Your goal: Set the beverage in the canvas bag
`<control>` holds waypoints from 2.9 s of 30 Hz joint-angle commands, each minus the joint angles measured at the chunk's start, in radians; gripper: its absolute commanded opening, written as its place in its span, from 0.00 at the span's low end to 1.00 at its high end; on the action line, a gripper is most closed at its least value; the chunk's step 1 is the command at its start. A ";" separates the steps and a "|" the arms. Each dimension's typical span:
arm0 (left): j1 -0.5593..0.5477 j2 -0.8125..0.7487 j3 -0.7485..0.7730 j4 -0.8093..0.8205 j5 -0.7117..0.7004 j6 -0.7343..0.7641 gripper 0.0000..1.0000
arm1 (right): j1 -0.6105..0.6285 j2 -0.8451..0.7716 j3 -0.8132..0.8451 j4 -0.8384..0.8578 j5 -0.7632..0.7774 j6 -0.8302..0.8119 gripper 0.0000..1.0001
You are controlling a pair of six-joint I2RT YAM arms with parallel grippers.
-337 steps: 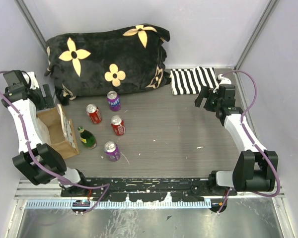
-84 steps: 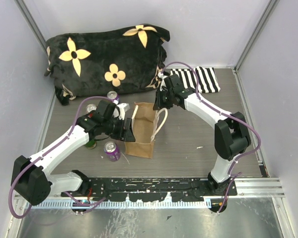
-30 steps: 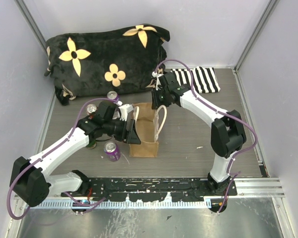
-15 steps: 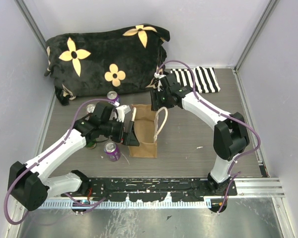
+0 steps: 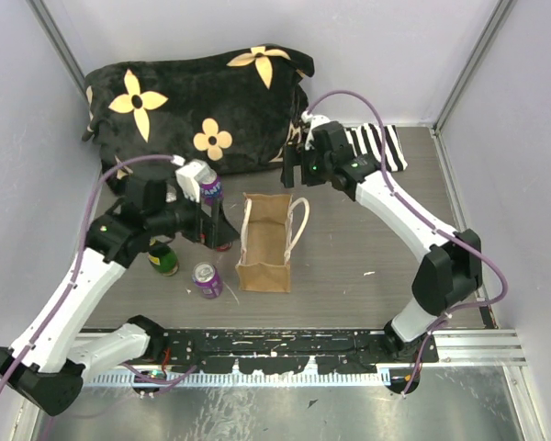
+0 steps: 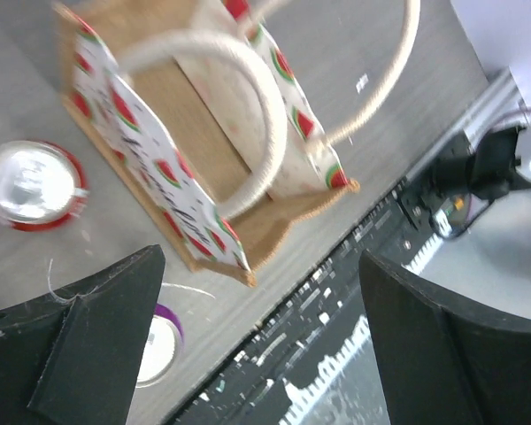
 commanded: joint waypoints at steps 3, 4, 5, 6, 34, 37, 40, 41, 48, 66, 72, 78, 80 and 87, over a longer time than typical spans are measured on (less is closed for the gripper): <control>0.184 0.005 0.206 -0.182 -0.137 0.164 0.98 | -0.121 -0.117 0.043 0.073 0.031 0.029 1.00; 0.221 0.015 0.223 -0.212 -0.154 0.201 0.98 | -0.145 -0.125 0.037 0.068 0.024 0.036 1.00; 0.259 0.024 0.234 -0.236 -0.169 0.232 0.98 | -0.165 -0.133 0.028 0.063 0.022 0.036 1.00; 0.296 0.029 0.235 -0.252 -0.177 0.265 0.98 | -0.179 -0.144 0.018 0.058 0.023 0.032 1.00; 0.552 -0.266 -0.417 0.191 -0.143 0.430 0.94 | -0.218 -0.224 -0.090 0.028 0.033 0.046 1.00; 0.557 -0.289 -0.464 0.218 -0.147 0.433 0.91 | -0.217 -0.221 -0.088 0.028 0.032 0.050 1.00; 0.563 -0.311 -0.498 0.250 -0.150 0.431 0.88 | -0.216 -0.215 -0.086 0.028 0.028 0.059 1.00; 0.568 -0.317 -0.510 0.269 -0.152 0.429 0.84 | -0.217 -0.214 -0.083 0.029 0.027 0.062 1.00; 0.579 -0.297 -0.544 0.336 -0.147 0.422 0.66 | -0.217 -0.205 -0.066 0.027 0.022 0.070 1.00; 0.579 -0.284 -0.476 0.286 -0.107 0.392 0.00 | -0.218 -0.178 -0.029 0.019 0.013 0.087 1.00; 0.578 -0.278 -0.365 0.248 -0.083 0.351 0.00 | -0.216 -0.180 -0.049 0.034 0.007 0.098 1.00; 0.577 -0.266 -0.276 0.220 -0.061 0.339 0.00 | -0.218 -0.187 -0.065 0.045 0.000 0.104 1.00; 0.578 -0.256 -0.248 0.214 -0.051 0.327 0.00 | -0.217 -0.190 -0.068 0.044 0.000 0.104 1.00; 0.556 -0.202 -0.130 0.208 -0.027 0.259 0.00 | -0.218 -0.196 -0.077 0.048 -0.003 0.109 1.00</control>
